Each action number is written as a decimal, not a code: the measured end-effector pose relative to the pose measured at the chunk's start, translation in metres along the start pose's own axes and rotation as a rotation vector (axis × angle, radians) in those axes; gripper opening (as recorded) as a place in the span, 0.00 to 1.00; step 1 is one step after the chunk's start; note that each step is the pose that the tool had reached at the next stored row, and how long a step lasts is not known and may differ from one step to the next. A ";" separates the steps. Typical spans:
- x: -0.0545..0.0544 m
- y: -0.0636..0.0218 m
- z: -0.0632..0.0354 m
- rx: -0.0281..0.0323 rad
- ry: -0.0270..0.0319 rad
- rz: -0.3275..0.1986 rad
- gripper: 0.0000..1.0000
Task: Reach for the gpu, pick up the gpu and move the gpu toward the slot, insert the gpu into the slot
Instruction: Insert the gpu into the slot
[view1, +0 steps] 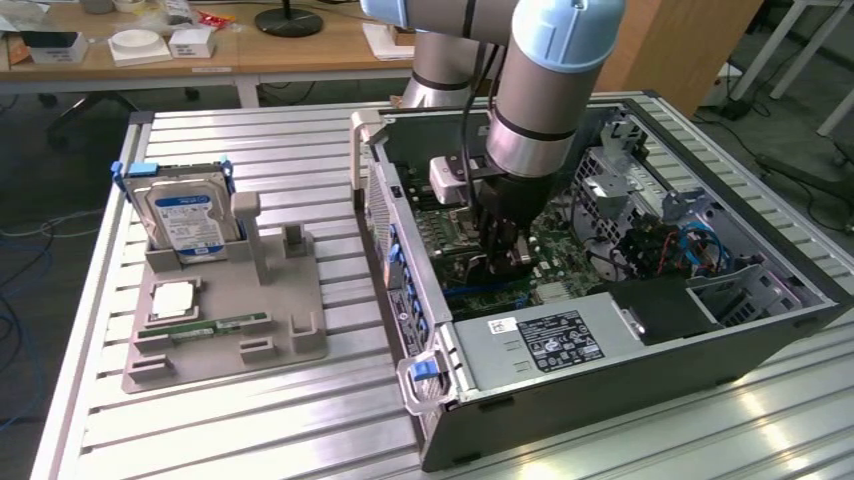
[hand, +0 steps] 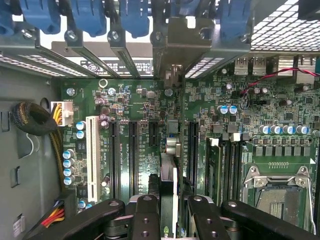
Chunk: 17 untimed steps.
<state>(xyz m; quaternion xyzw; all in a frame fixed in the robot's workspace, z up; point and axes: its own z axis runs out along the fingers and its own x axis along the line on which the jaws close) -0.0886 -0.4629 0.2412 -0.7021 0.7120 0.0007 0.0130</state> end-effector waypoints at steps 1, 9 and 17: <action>0.000 0.0000 0.0000 0.0000 -0.0001 0.000 0.26; 0.000 0.0000 0.0000 0.0000 -0.0001 0.000 0.26; -0.002 -0.0001 0.0003 0.0002 -0.0009 -0.010 0.26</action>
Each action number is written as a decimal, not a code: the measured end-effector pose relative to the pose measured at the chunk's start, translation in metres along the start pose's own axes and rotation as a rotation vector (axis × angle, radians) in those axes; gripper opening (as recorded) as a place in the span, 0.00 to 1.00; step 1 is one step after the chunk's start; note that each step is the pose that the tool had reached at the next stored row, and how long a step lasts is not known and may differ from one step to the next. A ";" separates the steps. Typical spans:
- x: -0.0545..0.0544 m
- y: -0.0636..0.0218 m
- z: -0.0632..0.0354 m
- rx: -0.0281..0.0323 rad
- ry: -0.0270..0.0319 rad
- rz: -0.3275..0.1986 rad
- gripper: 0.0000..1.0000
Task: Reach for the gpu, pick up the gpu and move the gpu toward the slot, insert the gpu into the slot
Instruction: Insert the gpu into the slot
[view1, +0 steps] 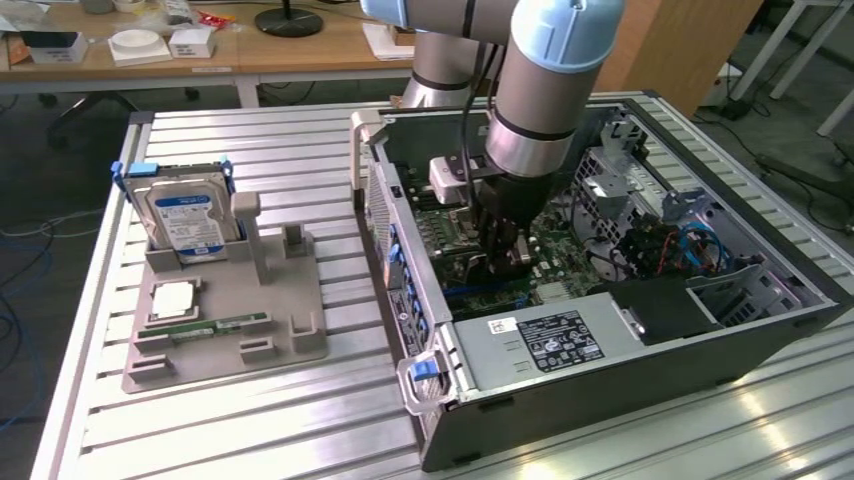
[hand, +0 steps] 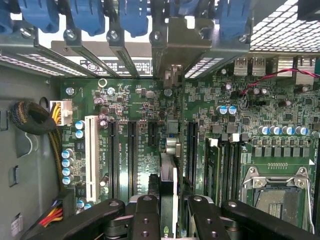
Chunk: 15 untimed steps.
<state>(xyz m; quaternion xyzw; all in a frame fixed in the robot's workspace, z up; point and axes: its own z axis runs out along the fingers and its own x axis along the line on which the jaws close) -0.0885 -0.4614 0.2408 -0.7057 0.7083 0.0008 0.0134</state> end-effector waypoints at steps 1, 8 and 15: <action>0.000 0.0000 -0.0001 -0.0001 0.0002 -0.002 0.26; 0.000 0.0001 0.0004 -0.0004 0.0005 -0.002 0.26; 0.000 0.0001 0.0020 -0.0004 0.0003 -0.002 0.26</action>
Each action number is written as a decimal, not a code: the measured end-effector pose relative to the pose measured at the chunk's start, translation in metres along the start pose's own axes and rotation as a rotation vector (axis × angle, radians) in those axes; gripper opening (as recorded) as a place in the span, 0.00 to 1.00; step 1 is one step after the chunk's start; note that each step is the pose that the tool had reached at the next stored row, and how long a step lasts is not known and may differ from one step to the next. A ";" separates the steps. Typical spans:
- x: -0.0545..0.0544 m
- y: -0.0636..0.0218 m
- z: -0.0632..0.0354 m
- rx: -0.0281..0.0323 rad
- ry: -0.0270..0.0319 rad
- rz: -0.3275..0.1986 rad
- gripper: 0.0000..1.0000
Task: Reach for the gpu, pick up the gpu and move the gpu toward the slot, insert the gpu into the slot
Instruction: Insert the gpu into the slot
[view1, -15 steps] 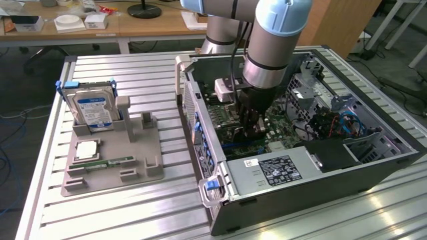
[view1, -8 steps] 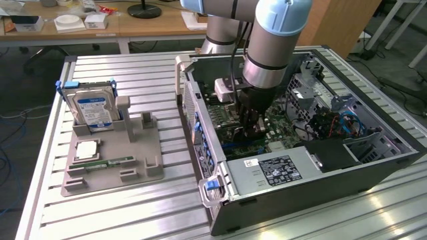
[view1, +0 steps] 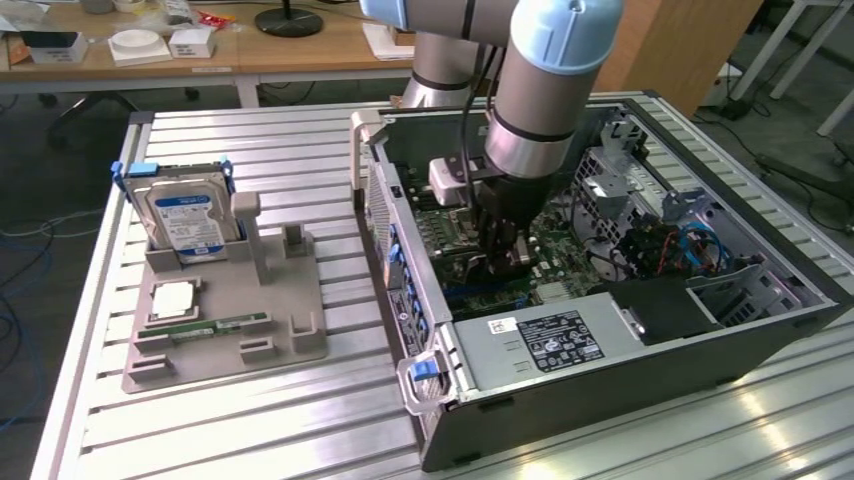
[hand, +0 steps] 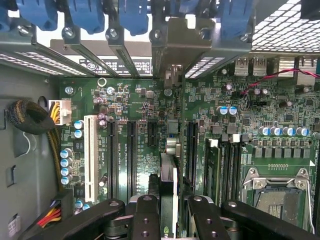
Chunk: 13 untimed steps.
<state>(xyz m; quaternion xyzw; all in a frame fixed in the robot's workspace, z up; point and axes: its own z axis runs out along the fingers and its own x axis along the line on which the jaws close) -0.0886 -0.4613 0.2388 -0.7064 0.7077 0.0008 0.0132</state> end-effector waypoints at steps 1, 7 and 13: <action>0.000 0.0000 0.0004 -0.0001 0.0002 0.000 0.26; 0.000 0.0000 0.0005 -0.0001 0.0003 0.000 0.26; 0.000 0.0000 0.0005 -0.0001 0.0003 0.000 0.26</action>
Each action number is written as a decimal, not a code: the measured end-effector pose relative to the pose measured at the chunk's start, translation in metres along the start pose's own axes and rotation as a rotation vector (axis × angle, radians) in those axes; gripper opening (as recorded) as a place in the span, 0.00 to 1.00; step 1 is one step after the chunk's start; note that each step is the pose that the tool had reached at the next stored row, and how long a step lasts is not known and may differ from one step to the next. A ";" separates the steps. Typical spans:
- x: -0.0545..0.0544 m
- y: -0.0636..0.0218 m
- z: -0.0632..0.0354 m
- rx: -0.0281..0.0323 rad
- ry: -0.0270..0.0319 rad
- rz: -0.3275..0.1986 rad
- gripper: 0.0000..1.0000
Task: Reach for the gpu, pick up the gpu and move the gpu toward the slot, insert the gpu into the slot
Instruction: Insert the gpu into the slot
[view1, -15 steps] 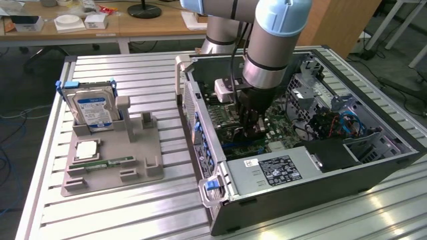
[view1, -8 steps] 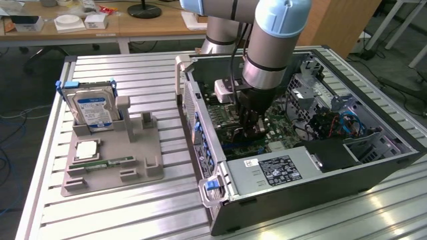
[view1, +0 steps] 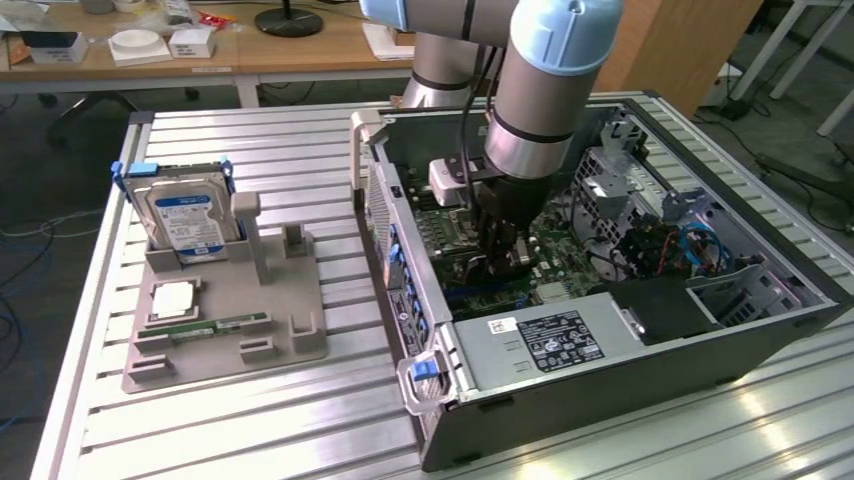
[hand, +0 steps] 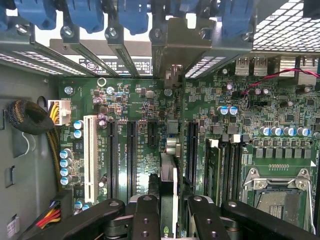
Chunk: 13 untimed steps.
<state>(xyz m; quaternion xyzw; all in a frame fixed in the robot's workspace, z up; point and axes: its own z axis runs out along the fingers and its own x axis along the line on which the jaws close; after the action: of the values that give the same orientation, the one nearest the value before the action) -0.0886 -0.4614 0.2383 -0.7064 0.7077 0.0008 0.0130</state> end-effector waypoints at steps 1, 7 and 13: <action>0.000 0.0000 0.0000 0.0000 0.0000 0.000 0.26; 0.000 0.0000 0.0007 0.0001 -0.0003 0.000 0.26; 0.000 0.0002 0.0023 -0.0006 0.0000 0.000 0.26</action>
<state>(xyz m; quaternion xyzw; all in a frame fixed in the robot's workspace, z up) -0.0888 -0.4614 0.2360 -0.7063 0.7078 0.0010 0.0128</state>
